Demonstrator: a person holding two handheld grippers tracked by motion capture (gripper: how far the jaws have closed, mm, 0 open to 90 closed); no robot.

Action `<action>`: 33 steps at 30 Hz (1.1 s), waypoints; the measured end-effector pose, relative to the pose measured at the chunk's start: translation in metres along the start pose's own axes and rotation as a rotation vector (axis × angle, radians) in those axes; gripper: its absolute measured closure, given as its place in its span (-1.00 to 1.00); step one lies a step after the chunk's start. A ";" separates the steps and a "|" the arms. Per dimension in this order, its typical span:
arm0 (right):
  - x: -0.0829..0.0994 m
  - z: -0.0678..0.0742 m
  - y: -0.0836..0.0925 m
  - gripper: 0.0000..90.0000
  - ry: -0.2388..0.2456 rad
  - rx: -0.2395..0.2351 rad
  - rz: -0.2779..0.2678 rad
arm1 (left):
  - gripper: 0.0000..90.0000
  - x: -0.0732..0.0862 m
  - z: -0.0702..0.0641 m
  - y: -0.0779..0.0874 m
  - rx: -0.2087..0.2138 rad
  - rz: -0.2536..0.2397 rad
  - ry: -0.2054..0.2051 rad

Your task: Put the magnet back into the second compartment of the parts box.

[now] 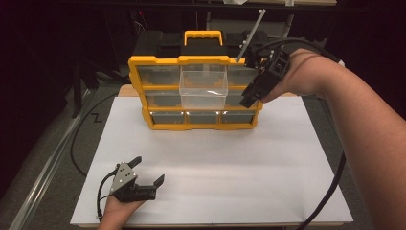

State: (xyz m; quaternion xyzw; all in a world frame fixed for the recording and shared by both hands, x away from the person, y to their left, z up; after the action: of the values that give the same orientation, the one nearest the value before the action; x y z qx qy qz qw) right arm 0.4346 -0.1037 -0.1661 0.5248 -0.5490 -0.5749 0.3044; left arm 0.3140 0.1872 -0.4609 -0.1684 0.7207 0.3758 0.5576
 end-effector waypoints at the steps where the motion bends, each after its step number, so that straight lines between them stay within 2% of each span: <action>1: -0.002 -0.001 0.001 0.43 0.003 0.001 -0.002 | -0.99 0.000 0.000 0.000 0.001 0.001 0.004; 6: -0.016 -0.001 0.008 0.43 0.017 0.011 -0.024 | -0.99 0.001 0.000 0.000 0.005 0.005 0.003; 18: -0.037 -0.004 0.006 0.43 0.022 0.027 -0.035 | -0.99 0.001 -0.002 -0.001 0.014 0.007 0.003; 33: -0.070 -0.014 -0.006 0.43 0.035 0.046 -0.034 | -0.99 0.001 -0.003 0.000 0.016 0.009 -0.007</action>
State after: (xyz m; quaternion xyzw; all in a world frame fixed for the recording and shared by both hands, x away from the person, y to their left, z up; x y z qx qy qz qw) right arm 0.4679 -0.0425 -0.1508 0.5511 -0.5477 -0.5579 0.2917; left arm 0.3117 0.1853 -0.4613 -0.1594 0.7225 0.3733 0.5597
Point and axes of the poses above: each handheld gripper's, and its own axes: y roughly backward along the jaws, x roughly out of its underside, z roughly to its left, the point moved 6 cm from there along -y, roughly forward along the jaws, and after that the axes turned 8 degrees about x, right-handed, at the moved point
